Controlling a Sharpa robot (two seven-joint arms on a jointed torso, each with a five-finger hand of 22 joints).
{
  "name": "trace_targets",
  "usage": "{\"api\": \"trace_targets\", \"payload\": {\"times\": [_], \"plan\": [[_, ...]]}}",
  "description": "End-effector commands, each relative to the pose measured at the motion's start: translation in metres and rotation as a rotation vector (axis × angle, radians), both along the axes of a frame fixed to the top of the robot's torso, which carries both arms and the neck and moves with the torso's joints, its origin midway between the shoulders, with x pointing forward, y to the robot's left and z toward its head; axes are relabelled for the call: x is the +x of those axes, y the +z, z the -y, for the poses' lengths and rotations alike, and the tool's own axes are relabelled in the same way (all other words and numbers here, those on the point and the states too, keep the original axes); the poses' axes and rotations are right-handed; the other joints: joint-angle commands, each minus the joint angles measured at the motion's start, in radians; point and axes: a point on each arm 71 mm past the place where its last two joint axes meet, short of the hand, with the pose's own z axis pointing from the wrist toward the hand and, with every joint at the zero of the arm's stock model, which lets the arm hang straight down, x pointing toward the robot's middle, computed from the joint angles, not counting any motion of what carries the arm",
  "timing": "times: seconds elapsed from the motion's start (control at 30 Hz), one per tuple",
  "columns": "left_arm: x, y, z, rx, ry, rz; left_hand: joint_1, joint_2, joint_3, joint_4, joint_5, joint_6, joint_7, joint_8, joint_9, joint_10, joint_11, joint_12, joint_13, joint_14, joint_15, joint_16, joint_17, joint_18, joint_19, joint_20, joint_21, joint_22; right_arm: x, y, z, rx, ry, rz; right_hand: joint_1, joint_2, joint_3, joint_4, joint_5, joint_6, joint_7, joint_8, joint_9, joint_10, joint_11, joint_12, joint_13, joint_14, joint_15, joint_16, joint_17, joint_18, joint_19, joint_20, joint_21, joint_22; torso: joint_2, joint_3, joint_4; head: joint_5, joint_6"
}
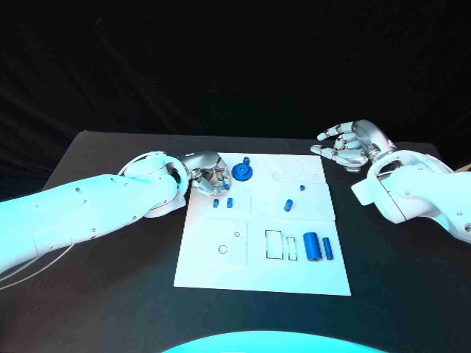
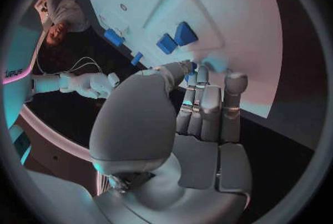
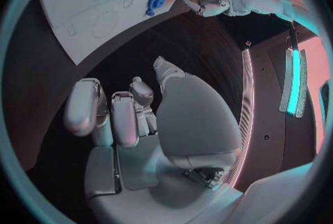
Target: Assemble the parts on the task board
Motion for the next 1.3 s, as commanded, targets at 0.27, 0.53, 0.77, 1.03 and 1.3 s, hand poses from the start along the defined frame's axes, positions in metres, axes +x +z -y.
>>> {"api": "trace_targets", "payload": {"times": [0.27, 0.53, 0.77, 1.03, 1.3], "plan": [[0.0, 0.001, 0.001, -0.024, 0.007, 0.003, -0.013, -0.006, 0.01, 0.0, 0.001, -0.02, 0.003, -0.016, -0.006, 0.004, 0.006, -0.009, 0.003, -0.005, 0.004, 0.005, -0.002, -0.01, -0.008, -0.002, -0.004, -0.003, 0.0, 0.0, -0.001, -0.004, 0.017, 0.005, -0.01, -0.002, 0.005, 0.004, 0.002, -0.008, -0.002, 0.003, -0.001, -0.002, -0.001, 0.007, 0.0, 0.036, -0.004, -0.004, 0.001, 0.011, 0.006, -0.002, -0.004, 0.001, 0.0, -0.0004, 0.0005, 0.002, 0.0], [0.0, 0.001, 0.0, -0.023, 0.008, -0.008, -0.016, -0.009, 0.013, -0.001, 0.001, -0.037, 0.005, -0.029, -0.012, 0.005, 0.006, -0.012, 0.005, -0.006, 0.005, 0.006, -0.005, -0.01, -0.007, -0.001, -0.005, -0.003, 0.0, 0.0, -0.002, -0.004, 0.017, 0.005, -0.01, -0.002, 0.005, 0.004, 0.002, -0.008, -0.002, 0.003, -0.001, -0.002, -0.001, 0.007, 0.0, 0.036, -0.004, -0.004, 0.001, 0.011, 0.006, -0.002, -0.004, 0.001, 0.0, -0.0002, -0.0005, 0.002, -0.001], [0.0, -0.001, -0.003, -0.009, 0.013, -0.025, -0.021, -0.012, 0.012, 0.0, 0.0, -0.041, 0.005, -0.033, -0.013, 0.003, 0.006, -0.014, 0.006, -0.008, 0.005, 0.005, -0.009, -0.009, -0.01, -0.001, -0.008, -0.008, 0.0, 0.0, -0.001, -0.004, 0.016, 0.004, -0.01, -0.002, 0.005, 0.004, 0.002, -0.008, -0.002, 0.003, -0.001, -0.002, -0.001, 0.007, 0.0, 0.036, -0.004, -0.004, 0.001, 0.011, 0.006, -0.002, -0.004, 0.001, 0.0, 0.0, 0.0001, 0.002, -0.001], [0.0, -0.001, -0.004, -0.005, 0.015, -0.031, -0.024, -0.015, 0.01, 0.001, 0.0, -0.043, 0.006, -0.035, -0.014, 0.002, 0.007, -0.016, 0.006, -0.01, 0.006, 0.005, -0.012, -0.008, -0.013, 0.0, -0.011, -0.012, 0.0, 0.0, -0.001, -0.005, 0.016, 0.005, -0.01, -0.002, 0.005, 0.004, 0.002, -0.008, -0.002, 0.003, -0.001, -0.002, -0.001, 0.007, 0.0, 0.036, -0.004, -0.004, 0.001, 0.011, 0.006, -0.002, -0.004, 0.001, 0.0, -0.0005, -0.0003, 0.003, -0.002], [0.0, 0.002, -0.018, -0.043, 0.061, -0.027, -0.027, -0.023, 0.01, -0.001, 0.001, -0.098, 0.01, -0.07, -0.032, -0.017, 0.008, -0.028, 0.011, -0.022, 0.007, 0.002, -0.029, -0.005, -0.025, 0.001, -0.027, -0.03, 0.001, -0.002, -0.001, -0.012, 0.028, -0.01, 0.001, -0.004, 0.01, -0.006, 0.002, -0.013, -0.001, 0.004, -0.003, -0.025, 0.0, -0.017, -0.025, 0.034, -0.004, -0.01, -0.003, 0.014, 0.002, -0.002, -0.022, -0.011, -0.001, -0.0006, 0.0003, 0.0, 0.001]]}}
